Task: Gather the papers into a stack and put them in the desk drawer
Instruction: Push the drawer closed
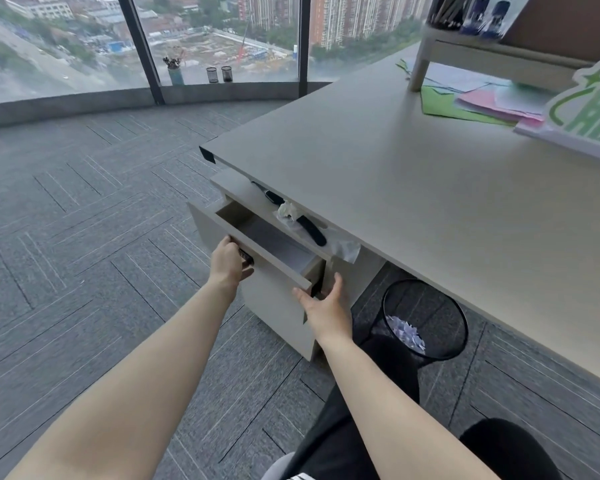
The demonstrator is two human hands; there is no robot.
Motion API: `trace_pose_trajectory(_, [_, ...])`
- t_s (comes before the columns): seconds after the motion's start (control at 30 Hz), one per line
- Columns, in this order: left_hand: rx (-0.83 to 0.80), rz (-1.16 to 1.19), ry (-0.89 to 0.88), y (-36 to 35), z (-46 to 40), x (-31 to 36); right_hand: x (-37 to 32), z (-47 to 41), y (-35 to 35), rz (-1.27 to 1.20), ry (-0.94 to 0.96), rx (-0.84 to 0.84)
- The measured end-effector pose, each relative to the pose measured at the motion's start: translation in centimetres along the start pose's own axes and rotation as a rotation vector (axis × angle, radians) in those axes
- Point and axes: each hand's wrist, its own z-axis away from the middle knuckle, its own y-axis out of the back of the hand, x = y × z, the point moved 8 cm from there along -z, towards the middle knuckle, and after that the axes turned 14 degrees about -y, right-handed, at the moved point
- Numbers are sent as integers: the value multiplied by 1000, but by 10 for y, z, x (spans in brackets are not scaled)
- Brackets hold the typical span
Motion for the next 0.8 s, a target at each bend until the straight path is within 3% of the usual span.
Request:
trace_pose_trajectory(0.43, [-1, 92, 44, -41, -5, -5, -5, -44, 6, -132, -51, -37])
trace_pose_trajectory(0.8, [-97, 181, 78, -69, 0, -6, 9, -74, 8, -127, -121, -9])
